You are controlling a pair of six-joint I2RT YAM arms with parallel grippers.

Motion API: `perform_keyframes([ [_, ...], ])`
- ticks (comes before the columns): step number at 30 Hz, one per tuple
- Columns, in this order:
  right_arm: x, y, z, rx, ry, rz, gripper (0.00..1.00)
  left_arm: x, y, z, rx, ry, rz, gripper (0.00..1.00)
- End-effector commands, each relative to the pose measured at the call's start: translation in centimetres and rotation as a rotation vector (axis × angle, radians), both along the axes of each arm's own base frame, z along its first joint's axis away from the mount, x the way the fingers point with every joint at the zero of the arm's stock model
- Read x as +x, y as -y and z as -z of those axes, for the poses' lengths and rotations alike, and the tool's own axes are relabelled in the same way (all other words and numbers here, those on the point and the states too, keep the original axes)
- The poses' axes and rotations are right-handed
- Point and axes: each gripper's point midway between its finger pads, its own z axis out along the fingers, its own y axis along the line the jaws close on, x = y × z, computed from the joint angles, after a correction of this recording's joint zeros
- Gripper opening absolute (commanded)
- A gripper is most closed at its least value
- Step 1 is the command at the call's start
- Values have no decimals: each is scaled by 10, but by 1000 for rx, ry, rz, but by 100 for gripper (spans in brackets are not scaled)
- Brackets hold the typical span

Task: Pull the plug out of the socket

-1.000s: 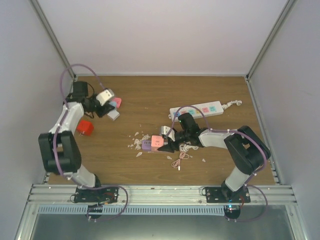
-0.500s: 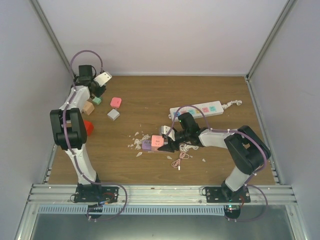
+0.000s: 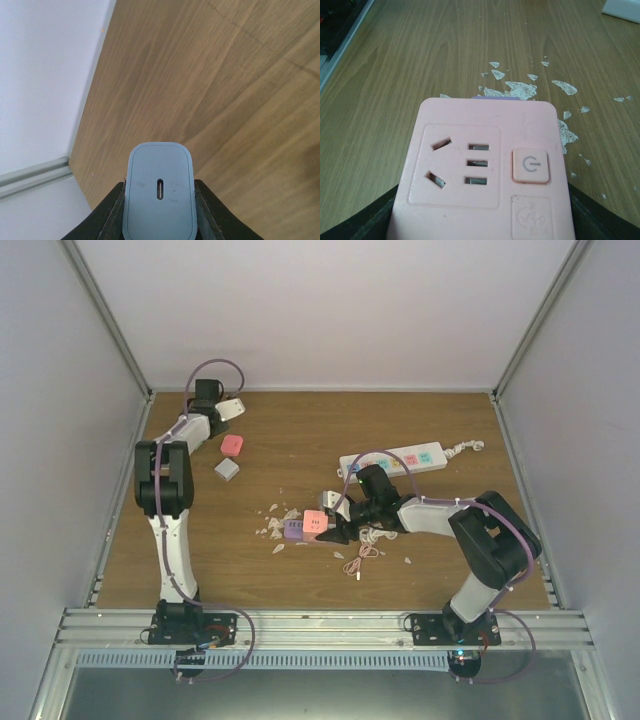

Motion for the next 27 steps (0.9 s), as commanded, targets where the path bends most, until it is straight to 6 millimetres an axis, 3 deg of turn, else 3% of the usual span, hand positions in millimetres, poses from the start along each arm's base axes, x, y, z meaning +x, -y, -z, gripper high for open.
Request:
perform_keyframes([
  [1,13,4,-6,-5,27,32,49,29,5,-8,85,81,-6,26],
  [7,14,5,-4,-10,19,36,49,35,12,10,76,48,-9,31],
  [15,15,5,-6,-9,23,39,50,13,29,25,34,-30,23,49],
  [22,16,5,-7,-8,24,41,52,-6,40,11,-40,-62,35,55],
  [27,16,5,-12,-1,36,42,57,-18,49,-16,-115,-48,48,71],
])
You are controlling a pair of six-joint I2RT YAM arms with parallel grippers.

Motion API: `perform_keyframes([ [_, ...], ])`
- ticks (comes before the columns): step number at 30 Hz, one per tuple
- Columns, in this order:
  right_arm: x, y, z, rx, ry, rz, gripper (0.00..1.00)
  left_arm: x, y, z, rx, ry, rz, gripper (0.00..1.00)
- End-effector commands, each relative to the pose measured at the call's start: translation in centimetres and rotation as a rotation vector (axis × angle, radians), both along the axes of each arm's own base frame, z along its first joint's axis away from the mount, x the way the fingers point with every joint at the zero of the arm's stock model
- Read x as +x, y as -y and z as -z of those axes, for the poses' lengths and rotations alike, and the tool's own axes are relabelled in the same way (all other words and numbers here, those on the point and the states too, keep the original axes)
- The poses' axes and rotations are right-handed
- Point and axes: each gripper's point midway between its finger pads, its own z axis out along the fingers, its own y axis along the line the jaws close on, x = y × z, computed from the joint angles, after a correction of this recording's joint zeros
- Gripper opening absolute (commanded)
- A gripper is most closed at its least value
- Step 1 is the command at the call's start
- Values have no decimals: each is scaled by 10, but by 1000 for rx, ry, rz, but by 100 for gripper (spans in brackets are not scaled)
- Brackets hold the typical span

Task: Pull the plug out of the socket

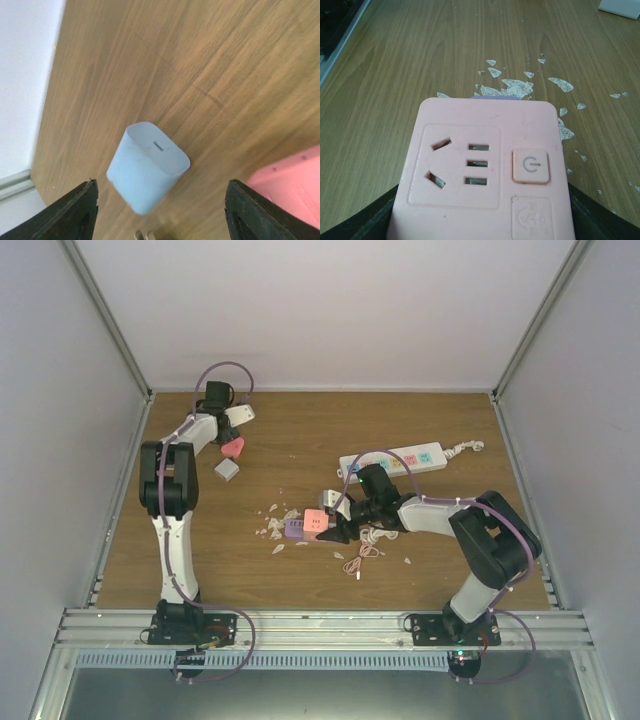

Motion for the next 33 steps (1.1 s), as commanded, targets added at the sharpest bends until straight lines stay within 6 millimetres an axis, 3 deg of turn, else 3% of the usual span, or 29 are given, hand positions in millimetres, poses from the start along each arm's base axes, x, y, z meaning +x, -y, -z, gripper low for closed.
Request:
perform_keyframes([
  [1,14,3,-14,9,48,32,61,-10,16,-52,-98,64,18,74],
  [6,15,3,-18,15,60,36,79,-29,22,-83,-150,96,37,88],
  [9,16,3,-23,19,79,40,86,-50,40,-97,-244,85,90,96],
  [14,17,4,-33,24,111,35,98,-98,77,-119,-429,38,223,99],
  [21,13,18,-36,-34,115,12,96,-189,142,-142,-711,-62,542,99],
  [28,-5,41,-26,-100,97,-3,92,-274,196,-130,-876,-182,800,99],
  [33,-10,46,-18,-109,85,4,87,-305,227,-110,-934,-253,881,99],
])
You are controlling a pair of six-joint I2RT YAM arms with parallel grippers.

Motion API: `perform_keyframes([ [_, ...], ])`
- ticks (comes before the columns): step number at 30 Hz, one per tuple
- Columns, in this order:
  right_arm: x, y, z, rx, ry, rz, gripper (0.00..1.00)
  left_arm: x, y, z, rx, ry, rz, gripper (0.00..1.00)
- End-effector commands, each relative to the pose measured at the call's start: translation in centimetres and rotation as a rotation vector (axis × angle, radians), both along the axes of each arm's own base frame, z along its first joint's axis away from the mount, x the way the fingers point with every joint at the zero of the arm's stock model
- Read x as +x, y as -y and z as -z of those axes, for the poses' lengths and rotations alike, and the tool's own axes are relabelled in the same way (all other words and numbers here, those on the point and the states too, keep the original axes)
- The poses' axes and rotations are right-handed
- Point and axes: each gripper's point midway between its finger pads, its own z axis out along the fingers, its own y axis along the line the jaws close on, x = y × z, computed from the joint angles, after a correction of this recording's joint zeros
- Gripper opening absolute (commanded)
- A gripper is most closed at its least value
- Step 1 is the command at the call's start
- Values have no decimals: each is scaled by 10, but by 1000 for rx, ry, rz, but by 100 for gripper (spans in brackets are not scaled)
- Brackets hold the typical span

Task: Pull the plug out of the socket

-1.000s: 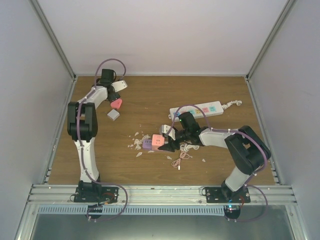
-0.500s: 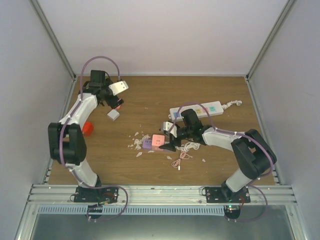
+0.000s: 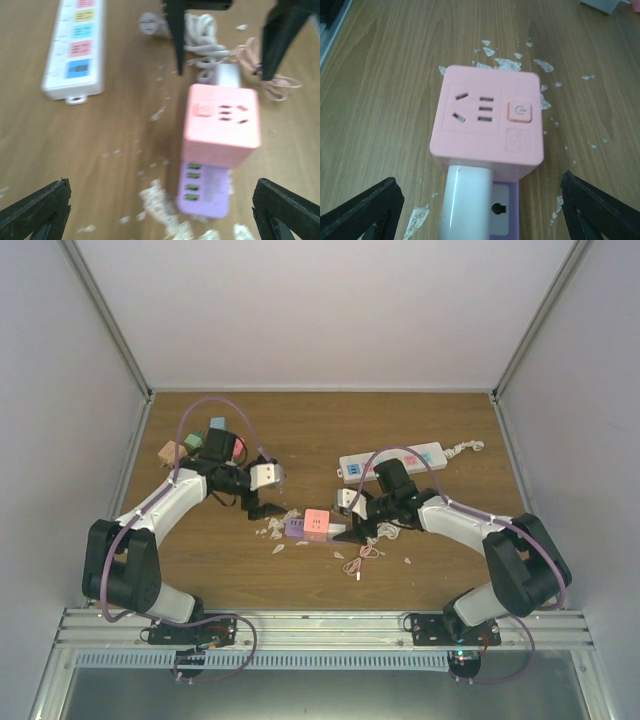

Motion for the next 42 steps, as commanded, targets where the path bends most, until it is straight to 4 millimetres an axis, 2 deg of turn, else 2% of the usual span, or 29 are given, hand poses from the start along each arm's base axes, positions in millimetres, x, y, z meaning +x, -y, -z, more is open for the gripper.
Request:
perform_keyframes([
  [1,-7,8,12,-32,-24,3,84,-30,35,0,-108,-5,137,99],
  [8,0,3,17,-42,-50,17,65,-47,63,31,-76,-19,176,99],
  [12,-2,3,23,-69,-67,16,60,-56,75,48,-44,-39,204,99],
  [17,-5,3,29,-98,-80,19,55,-61,90,63,-14,-20,223,99],
  [22,0,1,30,-101,-73,35,45,-54,96,71,15,-13,204,93],
  [24,1,0,29,-100,-71,36,41,-53,96,73,22,-18,202,89],
  [36,3,10,30,-122,-83,45,25,-49,78,96,144,12,146,45],
  [42,6,23,32,-149,-89,69,18,-45,72,105,186,12,133,35],
])
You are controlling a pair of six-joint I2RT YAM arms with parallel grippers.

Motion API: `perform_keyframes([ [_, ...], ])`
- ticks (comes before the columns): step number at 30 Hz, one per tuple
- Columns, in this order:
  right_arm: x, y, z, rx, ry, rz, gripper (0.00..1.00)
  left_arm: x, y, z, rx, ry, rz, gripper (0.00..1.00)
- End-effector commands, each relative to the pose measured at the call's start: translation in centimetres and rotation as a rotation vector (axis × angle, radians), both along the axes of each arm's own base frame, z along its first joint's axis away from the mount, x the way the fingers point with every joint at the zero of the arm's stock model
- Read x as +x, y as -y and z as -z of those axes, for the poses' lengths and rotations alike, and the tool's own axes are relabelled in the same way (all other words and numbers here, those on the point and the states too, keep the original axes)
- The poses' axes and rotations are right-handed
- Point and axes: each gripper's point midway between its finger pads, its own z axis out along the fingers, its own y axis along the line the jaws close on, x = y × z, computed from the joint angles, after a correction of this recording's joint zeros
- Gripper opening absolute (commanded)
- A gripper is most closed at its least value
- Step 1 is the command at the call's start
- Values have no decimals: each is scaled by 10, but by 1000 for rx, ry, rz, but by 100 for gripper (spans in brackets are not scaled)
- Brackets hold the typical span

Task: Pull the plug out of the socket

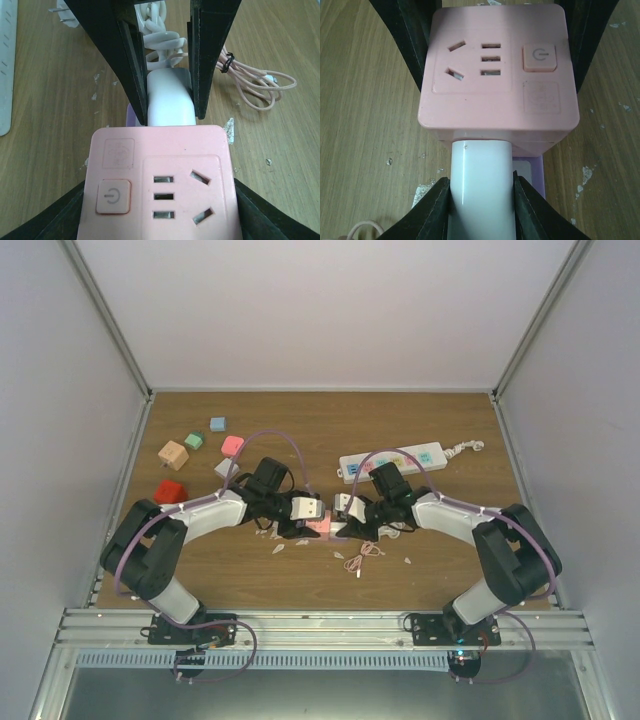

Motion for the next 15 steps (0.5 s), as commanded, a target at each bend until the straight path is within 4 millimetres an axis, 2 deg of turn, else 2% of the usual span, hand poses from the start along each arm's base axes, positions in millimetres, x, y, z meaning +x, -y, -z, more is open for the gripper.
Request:
perform_keyframes([
  [1,12,15,-3,-32,11,41,17,4,-17,26,121,23,-37,33],
  [15,14,50,6,-73,16,101,15,16,-26,31,151,4,-72,27],
])
